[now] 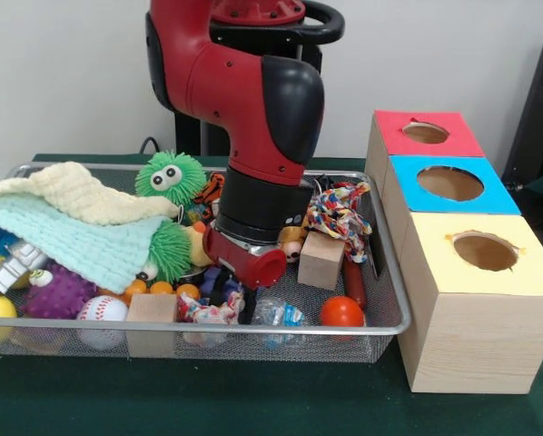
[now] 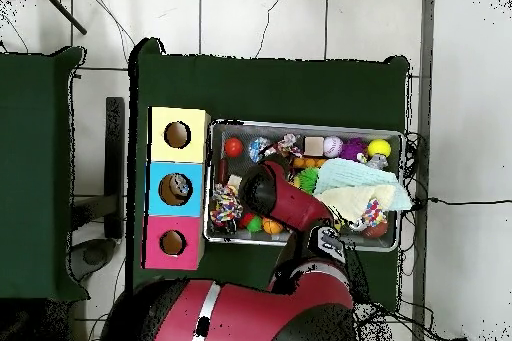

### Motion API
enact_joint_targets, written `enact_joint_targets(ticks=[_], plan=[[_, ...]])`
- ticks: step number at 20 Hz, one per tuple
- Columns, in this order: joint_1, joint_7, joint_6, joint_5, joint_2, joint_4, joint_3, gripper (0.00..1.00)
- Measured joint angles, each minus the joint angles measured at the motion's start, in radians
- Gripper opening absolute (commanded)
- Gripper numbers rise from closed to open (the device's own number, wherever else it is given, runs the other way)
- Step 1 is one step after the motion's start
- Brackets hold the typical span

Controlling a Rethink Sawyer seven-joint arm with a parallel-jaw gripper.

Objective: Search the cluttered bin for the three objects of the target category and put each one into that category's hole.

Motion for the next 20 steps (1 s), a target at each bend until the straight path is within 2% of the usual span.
enact_joint_targets(ticks=[12,20], plan=[[0.106,0.0,0.001,0.07,0.001,0.001,-0.016,1.0],[0.108,0.0,0.0,0.13,0.001,0.012,-0.008,1.0]])
